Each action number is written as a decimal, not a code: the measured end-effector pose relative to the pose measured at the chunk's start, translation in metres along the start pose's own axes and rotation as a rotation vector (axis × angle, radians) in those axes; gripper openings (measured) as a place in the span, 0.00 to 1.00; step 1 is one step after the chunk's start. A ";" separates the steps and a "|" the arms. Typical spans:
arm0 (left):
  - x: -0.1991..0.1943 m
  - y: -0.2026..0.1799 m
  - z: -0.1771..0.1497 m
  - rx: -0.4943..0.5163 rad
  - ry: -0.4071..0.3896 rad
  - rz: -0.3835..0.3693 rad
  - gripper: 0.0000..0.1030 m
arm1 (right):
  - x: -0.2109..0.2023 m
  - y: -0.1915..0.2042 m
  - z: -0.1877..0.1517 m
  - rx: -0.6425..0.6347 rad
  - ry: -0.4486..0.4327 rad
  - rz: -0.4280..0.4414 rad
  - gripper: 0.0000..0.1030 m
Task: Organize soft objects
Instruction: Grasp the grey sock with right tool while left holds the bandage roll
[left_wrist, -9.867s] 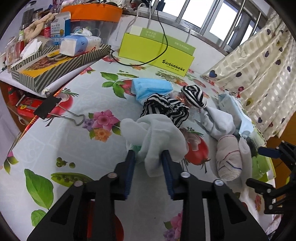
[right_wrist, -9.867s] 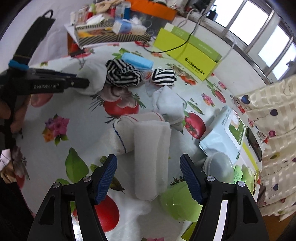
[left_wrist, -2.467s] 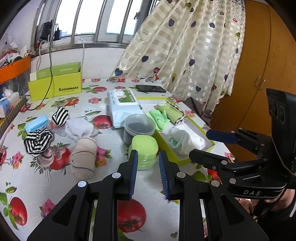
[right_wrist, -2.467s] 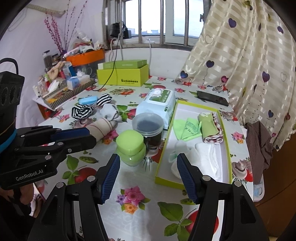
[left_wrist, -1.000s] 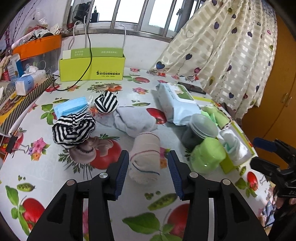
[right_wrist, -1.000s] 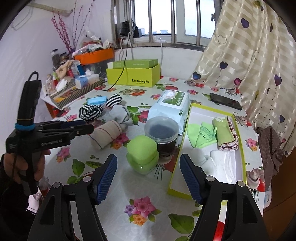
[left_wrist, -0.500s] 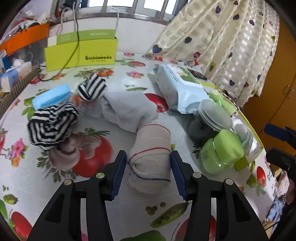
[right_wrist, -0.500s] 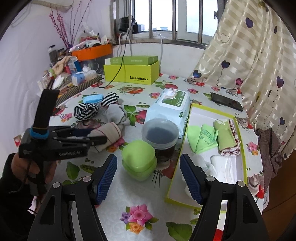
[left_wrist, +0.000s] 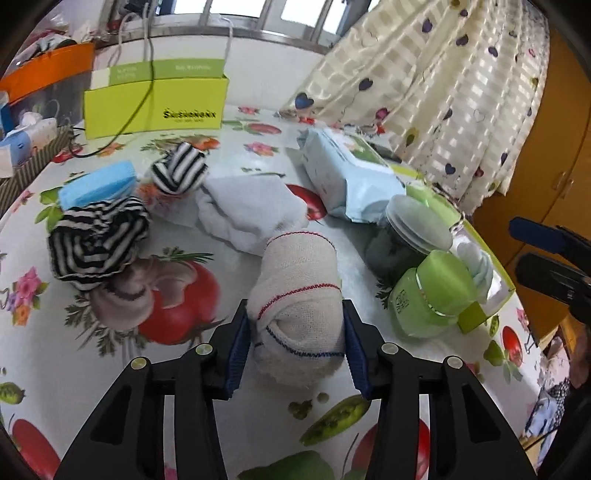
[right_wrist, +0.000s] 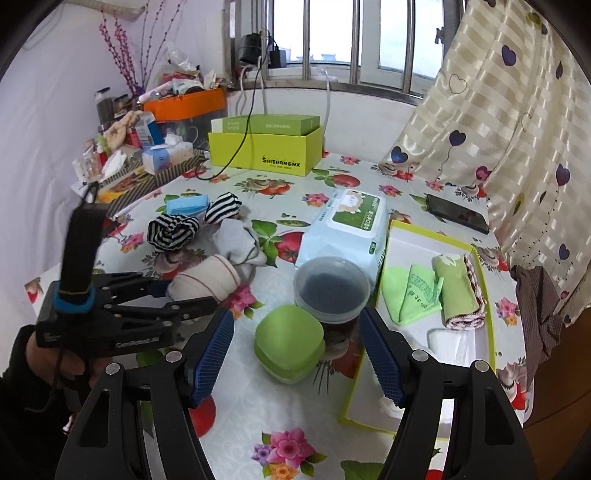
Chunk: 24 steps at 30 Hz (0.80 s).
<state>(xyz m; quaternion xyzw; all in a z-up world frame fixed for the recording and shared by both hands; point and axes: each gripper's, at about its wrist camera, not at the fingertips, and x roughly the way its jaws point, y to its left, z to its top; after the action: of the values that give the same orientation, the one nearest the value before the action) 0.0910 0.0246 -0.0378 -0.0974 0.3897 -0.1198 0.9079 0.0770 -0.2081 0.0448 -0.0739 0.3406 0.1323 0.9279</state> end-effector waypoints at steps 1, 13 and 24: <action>-0.004 0.003 0.000 -0.009 -0.009 0.003 0.46 | 0.002 0.001 0.002 -0.001 0.003 0.002 0.68; -0.032 0.043 -0.001 -0.112 -0.084 0.039 0.46 | 0.049 0.037 0.043 -0.091 0.055 0.085 0.69; -0.039 0.058 -0.003 -0.146 -0.104 0.040 0.46 | 0.123 0.057 0.079 -0.114 0.209 0.132 0.69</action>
<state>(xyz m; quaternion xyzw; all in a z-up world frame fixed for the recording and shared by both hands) 0.0709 0.0911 -0.0288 -0.1614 0.3515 -0.0677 0.9197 0.1985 -0.1117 0.0220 -0.1175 0.4312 0.2037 0.8711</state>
